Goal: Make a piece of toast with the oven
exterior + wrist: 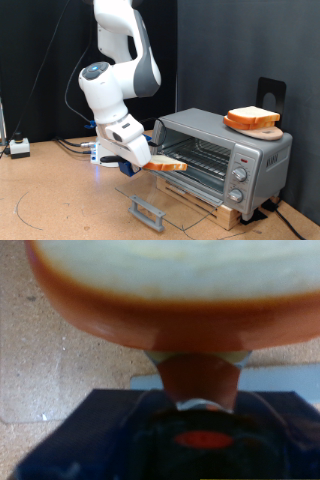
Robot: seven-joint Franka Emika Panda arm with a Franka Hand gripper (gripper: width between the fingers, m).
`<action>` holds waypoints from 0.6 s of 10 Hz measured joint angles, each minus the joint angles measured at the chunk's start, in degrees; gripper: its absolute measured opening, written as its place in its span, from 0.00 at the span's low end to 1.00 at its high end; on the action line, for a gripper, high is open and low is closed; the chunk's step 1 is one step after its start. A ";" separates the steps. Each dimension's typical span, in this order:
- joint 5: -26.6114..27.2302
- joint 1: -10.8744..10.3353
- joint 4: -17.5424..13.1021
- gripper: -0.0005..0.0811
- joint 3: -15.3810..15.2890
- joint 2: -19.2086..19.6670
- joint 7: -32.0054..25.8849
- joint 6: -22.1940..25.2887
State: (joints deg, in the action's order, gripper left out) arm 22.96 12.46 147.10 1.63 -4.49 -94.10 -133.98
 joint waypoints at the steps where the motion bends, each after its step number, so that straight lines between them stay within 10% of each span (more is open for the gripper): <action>1: 0.50 -0.33 0.34 0.51 -0.39 -0.27 0.00 -0.08; 6: 2.02 -0.69 0.34 0.51 -1.20 -0.66 0.18 0.29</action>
State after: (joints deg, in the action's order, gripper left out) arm 24.98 11.77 147.44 0.43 -5.15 -93.92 -133.69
